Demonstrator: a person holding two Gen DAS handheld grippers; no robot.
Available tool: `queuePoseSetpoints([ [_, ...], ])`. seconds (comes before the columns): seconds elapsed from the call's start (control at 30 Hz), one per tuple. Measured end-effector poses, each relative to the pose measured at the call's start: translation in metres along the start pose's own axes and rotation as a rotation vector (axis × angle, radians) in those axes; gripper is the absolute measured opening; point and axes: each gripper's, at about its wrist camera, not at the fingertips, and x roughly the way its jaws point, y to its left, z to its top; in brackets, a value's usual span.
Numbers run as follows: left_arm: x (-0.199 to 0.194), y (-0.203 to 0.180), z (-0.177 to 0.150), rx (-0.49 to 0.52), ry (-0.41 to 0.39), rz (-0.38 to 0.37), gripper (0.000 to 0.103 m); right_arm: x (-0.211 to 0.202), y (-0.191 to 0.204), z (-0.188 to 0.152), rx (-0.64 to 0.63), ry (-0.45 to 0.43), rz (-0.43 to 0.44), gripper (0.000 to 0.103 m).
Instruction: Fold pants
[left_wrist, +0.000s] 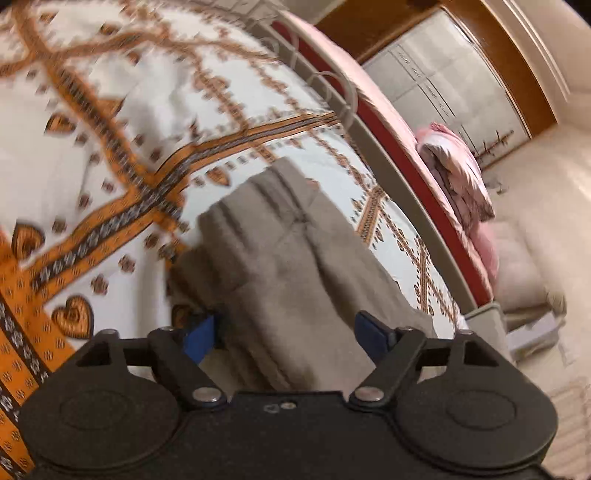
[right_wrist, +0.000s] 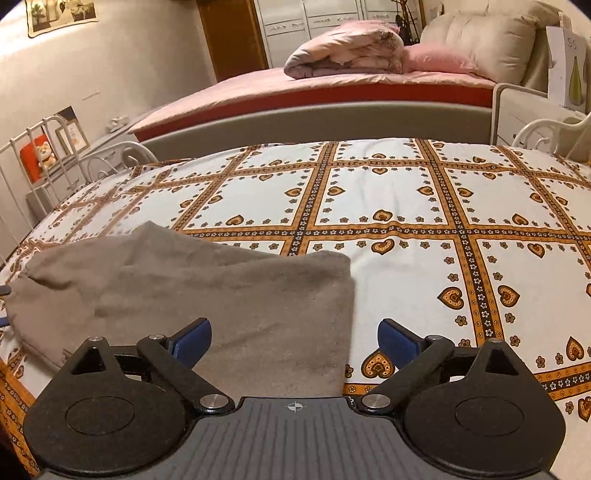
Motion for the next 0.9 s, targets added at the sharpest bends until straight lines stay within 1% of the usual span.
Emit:
queuePoseSetpoints([
  [0.07,0.005,0.005,-0.002,-0.027,0.014,-0.006,0.064,0.000,0.000,-0.002,-0.009,0.005,0.000,0.096],
  [0.17,0.010,0.011,-0.003,-0.052,0.007,-0.015,0.063,0.002,0.000,-0.006,-0.028,0.014,-0.007,0.096],
  [0.3,0.013,0.022,-0.006,-0.051,-0.041,-0.067,0.063,-0.001,-0.010,-0.007,0.012,0.012,0.000,0.096],
  [0.4,0.018,0.030,-0.008,-0.007,-0.091,-0.119,0.063,-0.004,-0.022,-0.008,0.076,0.016,-0.001,0.096],
  [0.5,0.026,0.034,-0.005,0.034,-0.140,-0.173,0.066,-0.007,-0.033,-0.007,0.129,0.006,-0.019,0.096],
  [0.57,0.033,0.035,0.001,0.028,-0.170,-0.209,0.068,-0.009,-0.040,-0.007,0.166,0.001,-0.027,0.096],
  [0.63,0.040,0.033,0.008,0.017,-0.185,-0.214,0.067,-0.008,-0.045,-0.005,0.196,0.004,-0.036,0.096],
  [0.67,0.043,0.030,0.011,0.022,-0.188,-0.200,0.060,-0.007,-0.047,-0.005,0.213,0.004,-0.037,0.096],
  [0.7,0.045,0.027,0.013,0.037,-0.192,-0.164,0.042,-0.006,-0.048,-0.004,0.226,0.006,-0.036,0.096],
  [0.73,0.048,0.023,0.014,0.066,-0.184,-0.124,0.036,-0.005,-0.049,-0.003,0.235,0.006,-0.035,0.096],
  [0.77,0.049,0.022,0.014,0.073,-0.180,-0.120,0.030,-0.004,-0.049,-0.002,0.244,0.006,-0.033,0.096],
  [0.8,0.047,0.023,0.013,0.068,-0.187,-0.135,0.026,-0.003,-0.049,-0.002,0.251,0.004,-0.032,0.096],
  [0.9,0.038,0.017,0.009,0.096,-0.214,-0.143,0.021,-0.002,-0.051,0.000,0.268,-0.002,-0.025,0.096],
])
